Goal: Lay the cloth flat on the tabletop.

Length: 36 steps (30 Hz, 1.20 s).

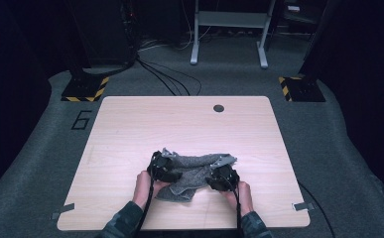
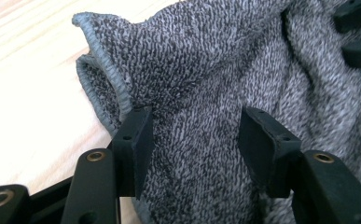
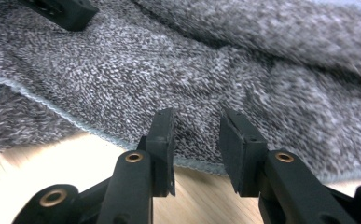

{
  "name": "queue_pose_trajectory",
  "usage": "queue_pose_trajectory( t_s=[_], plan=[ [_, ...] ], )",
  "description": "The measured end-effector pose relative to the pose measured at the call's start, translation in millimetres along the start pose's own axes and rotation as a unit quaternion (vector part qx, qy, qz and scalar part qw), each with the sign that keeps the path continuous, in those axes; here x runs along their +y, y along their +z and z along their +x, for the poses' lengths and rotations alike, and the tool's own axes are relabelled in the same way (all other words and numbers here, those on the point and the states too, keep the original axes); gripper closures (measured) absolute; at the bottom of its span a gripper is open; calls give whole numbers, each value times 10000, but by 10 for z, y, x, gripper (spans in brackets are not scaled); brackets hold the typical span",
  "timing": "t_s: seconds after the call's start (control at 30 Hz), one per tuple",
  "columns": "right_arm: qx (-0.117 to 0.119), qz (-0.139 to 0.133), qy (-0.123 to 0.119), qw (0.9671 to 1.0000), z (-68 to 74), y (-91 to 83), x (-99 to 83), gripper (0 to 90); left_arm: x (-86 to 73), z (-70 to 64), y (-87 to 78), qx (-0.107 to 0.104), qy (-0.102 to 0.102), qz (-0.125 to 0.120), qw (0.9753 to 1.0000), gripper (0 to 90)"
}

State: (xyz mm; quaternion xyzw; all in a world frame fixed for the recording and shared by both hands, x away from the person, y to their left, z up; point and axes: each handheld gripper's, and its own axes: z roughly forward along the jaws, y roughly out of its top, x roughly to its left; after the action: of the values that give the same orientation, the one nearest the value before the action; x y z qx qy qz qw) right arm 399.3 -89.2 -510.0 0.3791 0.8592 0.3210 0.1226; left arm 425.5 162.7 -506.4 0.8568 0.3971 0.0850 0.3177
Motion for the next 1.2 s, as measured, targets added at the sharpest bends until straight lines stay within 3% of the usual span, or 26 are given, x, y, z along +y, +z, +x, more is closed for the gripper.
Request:
queue_pose_trajectory(
  t_s=[0.13, 0.3, 0.33, 0.4, 0.5, 0.57, 0.6, 0.67, 0.77, 0.9, 1.0, 1.2],
  plan=[
    [-25, -8, -87, 10000, 2, -24, -33, 663, -88, -8, -56, 117, 21, -35, 9999, 452],
    [243, -10, -139, 9996, -53, -85, -104, 607, -185, -20, -124, 32, -18, -94, 9999, 428],
    [389, 6, -25, 9992, -101, -118, -105, 568, -183, -23, -167, 29, -21, -129, 9999, 378],
    [377, -99, 29, 9992, -178, -195, -96, 556, -165, -11, -236, 5, -68, -274, 9996, 359],
    [249, -250, 140, 9993, -292, -299, -80, 554, -128, 13, -317, -1, -109, -411, 9991, 338],
    [-42, -368, 284, 9989, -480, -449, -46, 556, -77, 56, -385, 43, -117, -529, 9985, 326],
    [-42, -368, 284, 9989, -480, -449, -46, 556, -49, 85, -405, 71, -168, -584, 9981, 326],
    [-261, -391, 470, 9978, -664, -499, -9, 547, 42, 189, -418, 95, -244, -646, 9976, 300],
    [-391, -340, 582, 9970, -812, -445, 29, 514, 125, 280, -355, 85, -297, -617, 9976, 298],
    [-332, -124, 825, 9960, -925, -301, 70, 460, 186, 350, -251, -17, -393, -547, 9977, 290],
    [-365, -27, 850, 9957, -990, -192, 87, 451, 198, 407, -144, -69, -514, -414, 9978, 287],
    [-314, 93, 857, 9958, -1006, -102, 118, 532, 183, 464, -20, -33, -617, -198, 9979, 351]
  ],
)
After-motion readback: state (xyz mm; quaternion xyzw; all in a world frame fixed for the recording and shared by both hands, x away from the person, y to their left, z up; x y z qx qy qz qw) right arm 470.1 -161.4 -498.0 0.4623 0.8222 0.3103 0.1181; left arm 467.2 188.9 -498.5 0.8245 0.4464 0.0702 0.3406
